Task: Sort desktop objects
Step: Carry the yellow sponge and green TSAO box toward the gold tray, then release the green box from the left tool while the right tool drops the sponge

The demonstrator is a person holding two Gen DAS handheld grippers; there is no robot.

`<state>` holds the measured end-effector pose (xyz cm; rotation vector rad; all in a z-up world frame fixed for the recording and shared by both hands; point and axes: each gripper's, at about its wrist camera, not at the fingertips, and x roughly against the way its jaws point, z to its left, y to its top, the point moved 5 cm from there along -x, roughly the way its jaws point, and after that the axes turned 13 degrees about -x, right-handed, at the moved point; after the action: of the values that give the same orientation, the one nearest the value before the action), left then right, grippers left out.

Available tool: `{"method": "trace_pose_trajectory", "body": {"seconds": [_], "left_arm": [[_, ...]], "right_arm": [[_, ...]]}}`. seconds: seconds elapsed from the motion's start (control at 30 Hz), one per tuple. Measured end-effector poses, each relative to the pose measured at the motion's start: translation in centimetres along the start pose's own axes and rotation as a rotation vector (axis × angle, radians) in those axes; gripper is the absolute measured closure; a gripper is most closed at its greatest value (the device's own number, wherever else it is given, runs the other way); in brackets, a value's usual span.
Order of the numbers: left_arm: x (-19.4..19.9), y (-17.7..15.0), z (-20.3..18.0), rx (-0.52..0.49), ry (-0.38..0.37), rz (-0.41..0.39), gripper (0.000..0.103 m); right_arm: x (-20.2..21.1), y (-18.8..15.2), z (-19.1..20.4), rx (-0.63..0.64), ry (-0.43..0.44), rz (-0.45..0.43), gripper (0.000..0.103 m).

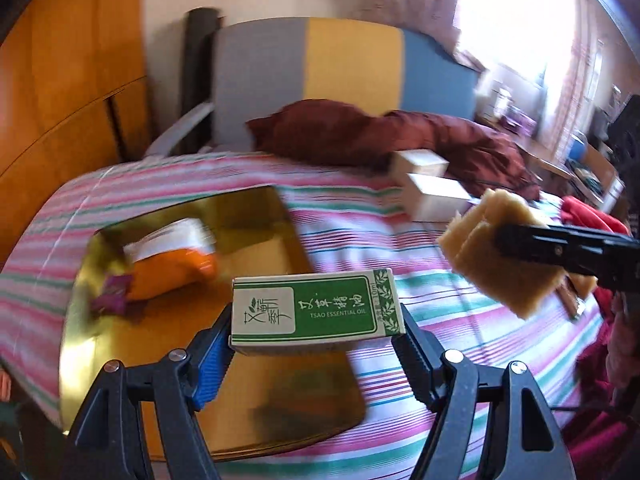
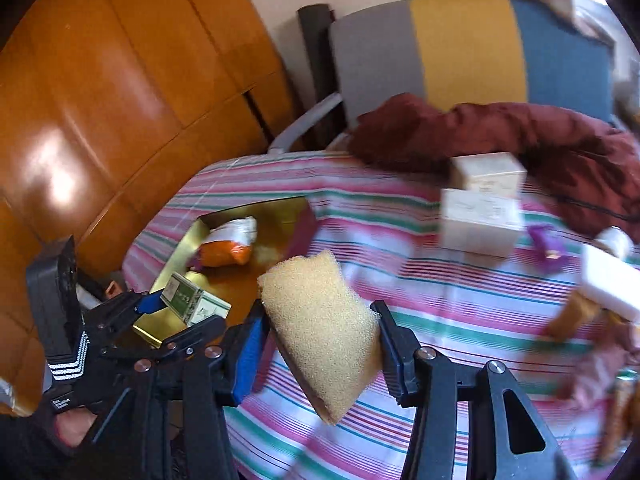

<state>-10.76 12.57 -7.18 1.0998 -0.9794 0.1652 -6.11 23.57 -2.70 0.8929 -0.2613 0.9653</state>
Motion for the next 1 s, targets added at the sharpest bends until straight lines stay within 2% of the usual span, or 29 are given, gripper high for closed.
{"method": "trace_pose_trajectory", "body": {"seconds": [0.27, 0.53, 0.6, 0.67, 0.73, 0.83, 1.0], "left_arm": [[0.7, -3.8, 9.1, 0.167, 0.127, 0.028, 0.028], [0.3, -5.6, 14.7, 0.233, 0.208, 0.055, 0.027], [-0.1, -5.8, 15.6, 0.237, 0.229, 0.076, 0.027], [-0.3, -6.0, 16.3, 0.248, 0.248, 0.086, 0.023], [-0.2, -6.2, 16.7, 0.265, 0.246, 0.076, 0.017], [0.3, -6.3, 17.0, 0.277, 0.256, 0.048, 0.015], [0.8, -6.2, 16.6, 0.294, 0.228, 0.027, 0.014]], "right_arm": [[-4.9, -1.1, 7.0, 0.078, 0.050, 0.064, 0.051], [-9.3, -1.8, 11.3, 0.094, 0.071, 0.103, 0.049], [-10.0, -1.6, 12.0, 0.085, 0.078, 0.089, 0.042], [-10.5, -1.6, 13.1, 0.088, 0.098, 0.069, 0.010], [-10.6, -1.7, 13.9, 0.106, 0.098, 0.053, 0.007], [-10.7, -2.1, 14.4, 0.138, 0.079, 0.057, 0.007], [-10.2, -2.8, 13.4, 0.132, 0.063, 0.052, 0.007]]}}
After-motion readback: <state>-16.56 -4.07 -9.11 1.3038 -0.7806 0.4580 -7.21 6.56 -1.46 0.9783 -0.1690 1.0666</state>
